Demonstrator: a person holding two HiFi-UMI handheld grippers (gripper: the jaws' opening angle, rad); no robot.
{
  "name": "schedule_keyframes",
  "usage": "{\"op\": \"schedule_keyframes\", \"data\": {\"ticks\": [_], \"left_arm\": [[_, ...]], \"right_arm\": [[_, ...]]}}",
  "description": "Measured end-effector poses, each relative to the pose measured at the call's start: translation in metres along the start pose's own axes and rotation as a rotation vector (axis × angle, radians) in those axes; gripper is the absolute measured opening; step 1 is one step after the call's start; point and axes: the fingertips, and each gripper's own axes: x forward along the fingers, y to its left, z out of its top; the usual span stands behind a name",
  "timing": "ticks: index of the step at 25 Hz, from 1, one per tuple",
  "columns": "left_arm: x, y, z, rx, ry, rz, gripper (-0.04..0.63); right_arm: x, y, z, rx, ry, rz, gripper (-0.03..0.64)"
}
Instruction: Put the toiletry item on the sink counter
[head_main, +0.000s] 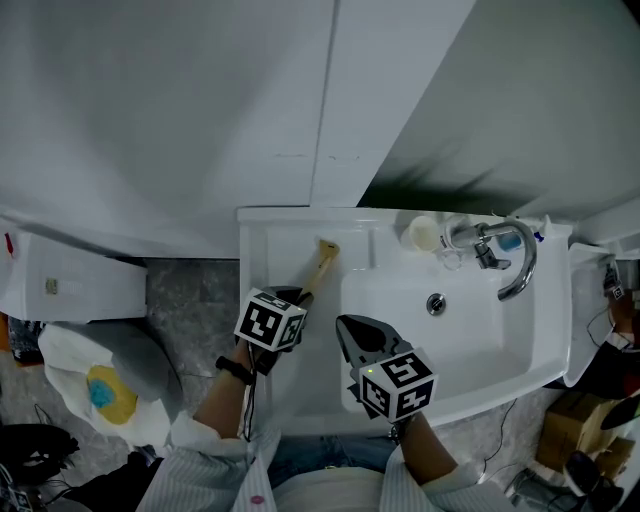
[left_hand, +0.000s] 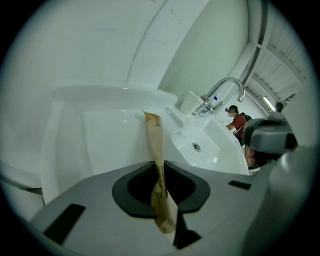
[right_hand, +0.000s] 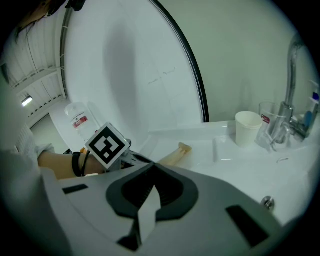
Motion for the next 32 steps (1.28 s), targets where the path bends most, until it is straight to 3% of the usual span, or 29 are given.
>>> {"op": "schedule_keyframes", "data": {"ticks": [10,17,23,32], "left_arm": [[0.000,-0.004,0.000,0.027,0.001,-0.013,0.090],[0.001,-0.011,0.000,0.038,-0.003,-0.037,0.159],[-0.006,-0.002,0.013,0.020,-0.071,0.005,0.200],[-0.013,-0.002,0.016,0.058,-0.082,0.038,0.238]], "right_arm": [[0.001,0.002,-0.003,0.005,0.005,0.001,0.011],[-0.002,0.004,-0.006,0.002,0.006,0.000,0.011],[-0.005,0.010,-0.006,-0.006,0.005,0.004,0.011],[-0.011,0.015,-0.004,-0.022,-0.007,-0.002,0.011]]}}
